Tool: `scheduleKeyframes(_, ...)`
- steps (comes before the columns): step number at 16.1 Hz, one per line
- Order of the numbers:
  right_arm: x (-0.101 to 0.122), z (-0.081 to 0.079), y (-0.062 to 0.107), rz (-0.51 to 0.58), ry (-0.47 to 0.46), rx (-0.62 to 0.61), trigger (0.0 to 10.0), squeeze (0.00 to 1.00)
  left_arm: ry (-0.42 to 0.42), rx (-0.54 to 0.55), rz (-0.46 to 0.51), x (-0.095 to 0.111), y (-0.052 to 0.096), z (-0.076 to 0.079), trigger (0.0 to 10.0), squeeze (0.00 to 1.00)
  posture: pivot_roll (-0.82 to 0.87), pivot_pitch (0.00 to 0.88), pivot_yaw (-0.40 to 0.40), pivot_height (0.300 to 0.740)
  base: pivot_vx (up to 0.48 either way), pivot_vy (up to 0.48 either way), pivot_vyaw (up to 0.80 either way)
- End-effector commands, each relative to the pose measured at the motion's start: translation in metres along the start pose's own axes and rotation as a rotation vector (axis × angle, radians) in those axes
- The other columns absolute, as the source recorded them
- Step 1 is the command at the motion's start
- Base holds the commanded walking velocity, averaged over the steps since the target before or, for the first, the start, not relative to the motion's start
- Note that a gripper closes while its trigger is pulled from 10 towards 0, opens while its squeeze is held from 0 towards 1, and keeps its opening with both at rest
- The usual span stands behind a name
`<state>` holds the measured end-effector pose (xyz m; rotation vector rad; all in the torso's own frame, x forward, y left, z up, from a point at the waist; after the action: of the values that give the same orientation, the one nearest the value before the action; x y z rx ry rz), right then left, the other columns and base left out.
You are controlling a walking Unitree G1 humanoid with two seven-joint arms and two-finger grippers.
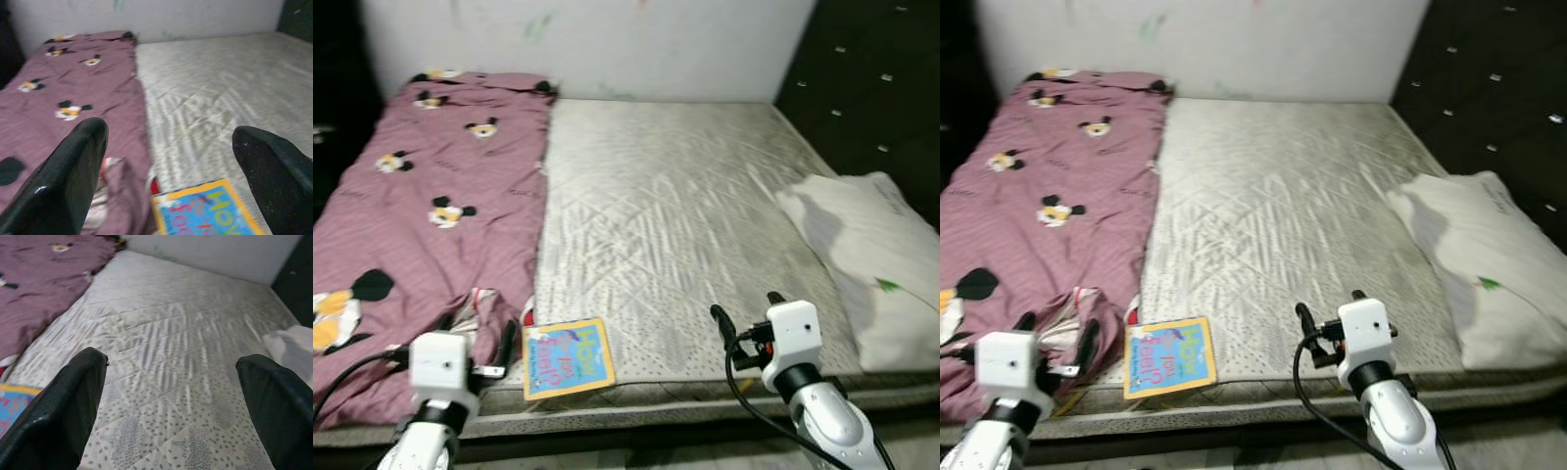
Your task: Clean up the room
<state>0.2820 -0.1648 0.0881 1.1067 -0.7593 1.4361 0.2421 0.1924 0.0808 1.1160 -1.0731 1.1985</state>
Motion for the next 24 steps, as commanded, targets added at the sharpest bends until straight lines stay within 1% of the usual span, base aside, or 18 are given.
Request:
scheduleKeyframes(1,0.004,0.006,-0.003,-0.001,-0.005,-0.024,10.0,0.0,0.026,-0.012,0.004,0.003,-0.001,0.007,10.0,0.0,0.03,0.073,-0.033,0.74,0.0,0.0,0.0)
scheduleKeyframes(2,0.003,0.007,-0.003,-0.011,-0.016,-0.034,10.0,0.0,0.04,-0.008,0.004,0.003,-0.001,0.009,10.0,0.0,0.03,0.074,-0.033,0.74,0.0,0.0,0.0)
scheduleKeyframes(4,0.001,0.009,-0.001,-0.03,-0.017,-0.045,10.0,0.0,0.047,-0.004,0.002,0.004,-0.002,0.013,10.0,0.0,0.02,0.083,-0.033,0.74,0.0,0.0,-0.8)
scheduleKeyframes(6,0.003,0.011,-0.001,-0.027,-0.004,-0.048,10.0,0.0,0.046,-0.004,0.001,0.004,-0.002,0.014,10.0,0.0,0.02,0.092,-0.031,0.74,0.0,0.0,0.0)
scheduleKeyframes(9,0.004,0.011,-0.004,-0.03,-0.012,-0.058,10.0,0.0,0.055,0.012,0.003,0.005,-0.005,0.014,10.0,0.0,0.02,0.096,-0.034,0.74,0.0,0.0,0.0)
scheduleKeyframes(10,0.008,0.005,-0.007,-0.017,-0.014,-0.036,10.0,0.0,0.054,0.021,0.005,0.006,-0.007,0.014,10.0,0.0,0.02,0.097,-0.033,0.74,0.0,0.0,0.0)
scheduleKeyframes(12,0.024,-0.022,-0.011,0.05,0.014,0.104,10.0,0.0,0.06,0.024,0.006,0.005,-0.01,0.016,10.0,0.0,0.01,0.095,-0.021,0.74,0.0,0.0,0.0)
scheduleKeyframes(14,0.033,-0.035,-0.013,0.089,0.049,0.181,10.0,0.0,0.06,0.014,0.006,0.005,-0.015,0.019,10.0,0.0,0.01,0.089,-0.014,0.74,0.0,0.0,0.21)
scheduleKeyframes(16,0.036,-0.041,-0.013,0.098,0.05,0.223,10.0,0.0,0.059,0.012,0.011,0.007,-0.018,0.019,10.0,0.0,0.01,0.084,-0.013,0.74,0.0,0.0,0.8)
scheduleKeyframes(18,0.035,-0.04,-0.015,0.095,0.043,0.218,10.0,0.0,0.085,0.026,0.019,0.009,-0.018,0.018,10.0,0.0,0.01,0.084,-0.014,0.74,0.0,0.0,0.63)
scheduleKeyframes(20,0.03,-0.037,-0.019,0.062,0.01,0.167,10.0,0.0,0.101,0.041,0.008,0.006,-0.016,0.017,10.0,0.0,0.02,0.089,-0.026,0.74,0.0,0.0,0.0)
scheduleKeyframes(21,0.026,-0.036,-0.023,0.037,-0.012,0.109,10.0,0.0,0.116,0.033,0.009,0.006,-0.016,0.019,10.0,0.0,0.02,0.096,-0.029,0.74,0.0,0.304,0.0)
scheduleKeyframes(24,0.018,-0.034,-0.029,-0.001,-0.012,0.039,10.0,0.0,0.127,0.031,0.001,0.005,-0.017,0.019,10.0,0.0,0.01,0.111,-0.024,0.74,0.0,0.46,0.0)
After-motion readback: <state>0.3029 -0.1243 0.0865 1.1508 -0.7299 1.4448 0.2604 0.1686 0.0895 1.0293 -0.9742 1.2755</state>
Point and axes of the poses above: a point about 5 cm out from each wrist's last joint towards the gripper, its own y axis pointing back from the gripper into the wrist, its own x axis along the axis of the wrist's last joint, z = x × y, the point moved 5 cm from there along -y, pointing out of the wrist towards the gripper, and after that the axes turned 13 degrees about y, right-handed, at the moved point
